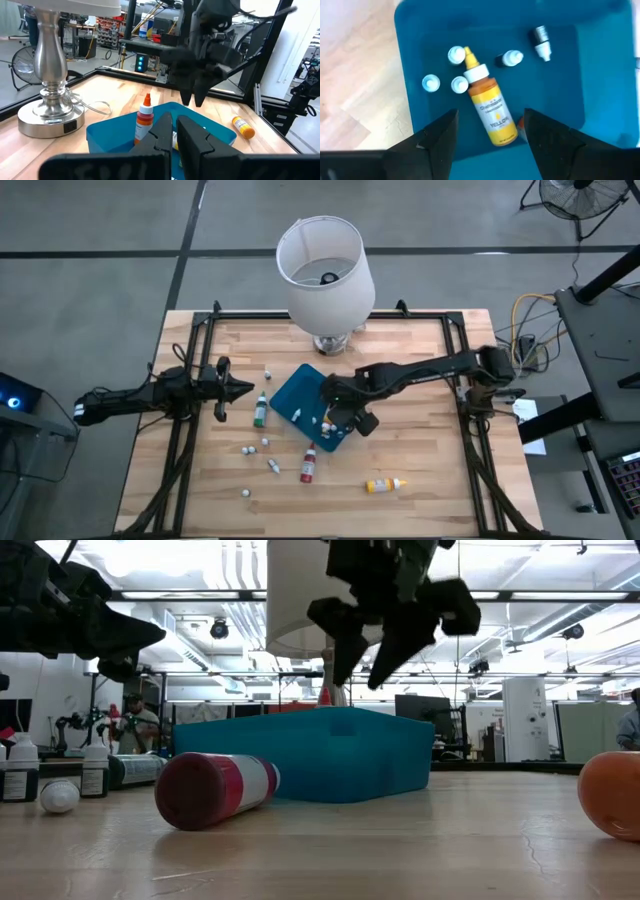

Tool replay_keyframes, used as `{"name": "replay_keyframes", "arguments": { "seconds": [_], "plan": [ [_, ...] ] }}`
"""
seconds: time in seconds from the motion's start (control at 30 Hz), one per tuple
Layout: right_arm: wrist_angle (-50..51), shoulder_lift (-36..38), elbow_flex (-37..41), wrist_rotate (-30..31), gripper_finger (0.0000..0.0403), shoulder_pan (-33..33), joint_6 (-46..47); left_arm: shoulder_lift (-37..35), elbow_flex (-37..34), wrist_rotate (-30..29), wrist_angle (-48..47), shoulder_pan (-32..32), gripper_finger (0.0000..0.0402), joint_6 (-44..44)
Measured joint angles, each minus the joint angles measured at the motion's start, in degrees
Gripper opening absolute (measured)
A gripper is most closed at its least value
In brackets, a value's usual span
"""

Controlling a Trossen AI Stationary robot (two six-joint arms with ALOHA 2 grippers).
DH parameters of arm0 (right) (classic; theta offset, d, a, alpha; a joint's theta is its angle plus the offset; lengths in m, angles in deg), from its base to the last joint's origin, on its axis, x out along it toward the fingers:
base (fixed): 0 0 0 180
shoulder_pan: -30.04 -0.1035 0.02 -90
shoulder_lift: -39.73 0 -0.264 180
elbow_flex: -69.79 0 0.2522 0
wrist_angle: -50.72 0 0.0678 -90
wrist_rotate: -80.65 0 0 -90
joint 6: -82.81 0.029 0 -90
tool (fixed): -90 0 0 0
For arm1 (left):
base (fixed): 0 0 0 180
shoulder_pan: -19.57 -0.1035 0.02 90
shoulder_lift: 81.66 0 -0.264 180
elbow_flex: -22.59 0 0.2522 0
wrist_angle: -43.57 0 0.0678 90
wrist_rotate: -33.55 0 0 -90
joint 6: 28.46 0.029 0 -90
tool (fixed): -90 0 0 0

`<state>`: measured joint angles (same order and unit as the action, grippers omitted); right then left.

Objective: Pick & Place food coloring
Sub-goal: Remove the large yellow food coloring bottle from the blue container

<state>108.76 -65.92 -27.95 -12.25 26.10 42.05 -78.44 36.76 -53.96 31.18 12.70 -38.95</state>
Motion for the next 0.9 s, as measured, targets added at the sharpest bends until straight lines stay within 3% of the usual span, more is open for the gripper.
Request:
{"name": "replay_keyframes", "arguments": {
  "seconds": [0.3, 0.9],
  "plan": [
    [0.04, -1.14, 0.17, -0.05, 0.0215, 0.21, -8.12, 0.0, 0.0, 0.0, 0.0, 0.02, 0.0, -0.02],
    [-0.1, -5.94, -1.32, 1.46, 0.0215, 1.47, -8.99, 0.0, 0.0, 0.0, 0.0, 0.0, 0.0, 0.0]
  ]
}}
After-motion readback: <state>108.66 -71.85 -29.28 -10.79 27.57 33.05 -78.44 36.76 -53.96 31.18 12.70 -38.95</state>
